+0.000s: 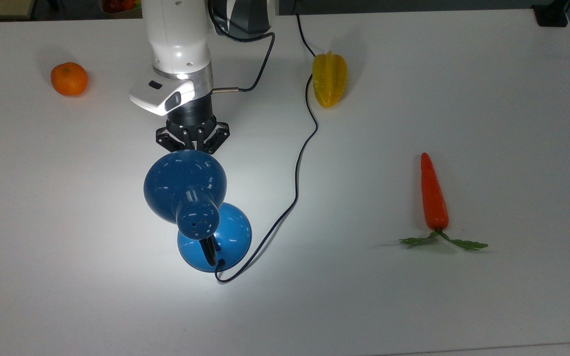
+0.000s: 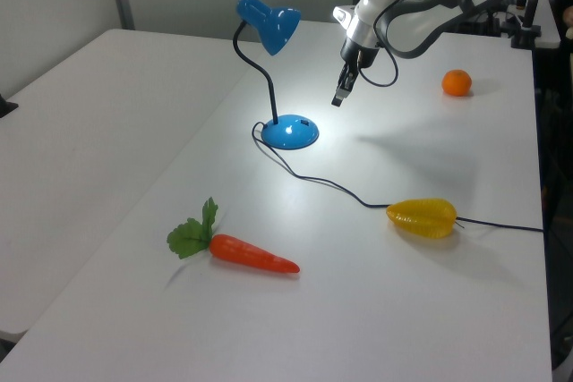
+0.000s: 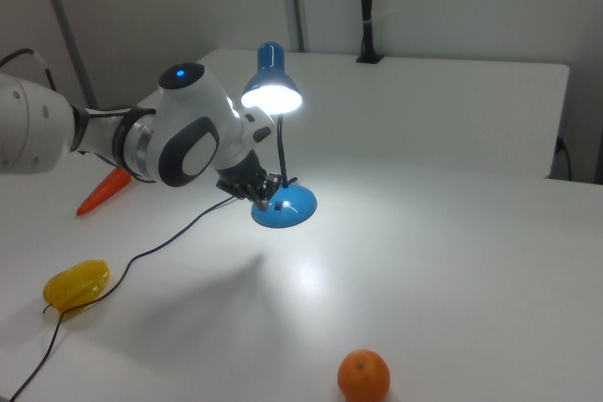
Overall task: Turn off lamp
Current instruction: 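Move the gripper over the blue lamp base toward its switch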
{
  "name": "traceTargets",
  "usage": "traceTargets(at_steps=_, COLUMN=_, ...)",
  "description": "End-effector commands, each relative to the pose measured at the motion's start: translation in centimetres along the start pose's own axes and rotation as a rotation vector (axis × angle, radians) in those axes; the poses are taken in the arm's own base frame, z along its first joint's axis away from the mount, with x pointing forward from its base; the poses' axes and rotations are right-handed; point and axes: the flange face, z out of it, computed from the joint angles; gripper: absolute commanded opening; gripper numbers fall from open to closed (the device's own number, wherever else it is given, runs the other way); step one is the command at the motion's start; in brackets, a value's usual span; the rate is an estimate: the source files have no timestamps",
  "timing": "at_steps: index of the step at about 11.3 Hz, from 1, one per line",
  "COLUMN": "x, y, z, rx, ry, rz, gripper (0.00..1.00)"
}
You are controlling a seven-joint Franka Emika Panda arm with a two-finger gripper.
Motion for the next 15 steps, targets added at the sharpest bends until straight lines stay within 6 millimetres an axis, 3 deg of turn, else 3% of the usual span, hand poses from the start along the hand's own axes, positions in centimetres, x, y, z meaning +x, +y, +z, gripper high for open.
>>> traceTargets(at_steps=1, x=1.1, y=0.0, z=1.7, rx=0.002, ry=0.061, rz=0.045, gripper=0.00)
traceTargets(at_steps=8, x=3.2, y=0.1, z=4.5, rx=-0.005, ry=0.117, rz=0.063, gripper=0.00)
traceTargets(at_steps=11, x=3.1, y=-0.4, z=6.2, rx=-0.006, ry=0.116, rz=0.074, gripper=0.00)
traceTargets(at_steps=15, x=3.2, y=-0.6, z=6.5, rx=-0.013, ry=0.134, rz=0.068, gripper=0.00)
